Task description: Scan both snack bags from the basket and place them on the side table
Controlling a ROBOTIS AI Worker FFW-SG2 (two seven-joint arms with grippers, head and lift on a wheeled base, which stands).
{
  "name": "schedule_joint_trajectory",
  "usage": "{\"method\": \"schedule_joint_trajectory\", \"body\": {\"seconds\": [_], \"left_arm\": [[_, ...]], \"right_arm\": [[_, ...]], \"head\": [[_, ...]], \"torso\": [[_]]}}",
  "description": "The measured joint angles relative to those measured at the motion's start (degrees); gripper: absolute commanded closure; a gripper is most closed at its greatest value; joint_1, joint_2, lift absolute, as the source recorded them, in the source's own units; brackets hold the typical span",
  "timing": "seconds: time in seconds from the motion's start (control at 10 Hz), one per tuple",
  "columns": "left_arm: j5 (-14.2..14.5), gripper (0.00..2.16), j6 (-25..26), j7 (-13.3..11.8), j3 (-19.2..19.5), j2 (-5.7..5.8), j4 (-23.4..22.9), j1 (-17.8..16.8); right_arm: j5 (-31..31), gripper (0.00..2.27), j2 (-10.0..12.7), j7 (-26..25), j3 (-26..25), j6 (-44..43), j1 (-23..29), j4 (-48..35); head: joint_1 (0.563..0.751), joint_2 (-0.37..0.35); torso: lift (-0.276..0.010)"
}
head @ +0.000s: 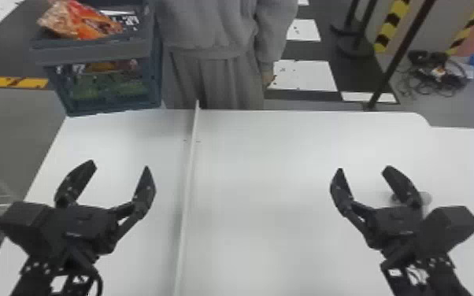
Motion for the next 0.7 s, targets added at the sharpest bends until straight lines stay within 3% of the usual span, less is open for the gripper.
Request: {"method": "schedule_joint_trajectory", "body": {"seconds": [0.7], "left_arm": [[0.3, 0.09, 0.0, 0.0, 0.0, 0.28, 0.4, -0.6]], "right_arm": [[0.2, 0.07, 0.0, 0.0, 0.1, 0.7, -0.5, 0.0]], "head": [[0.695, -0.033]], "torso": [[-0.075]]}}
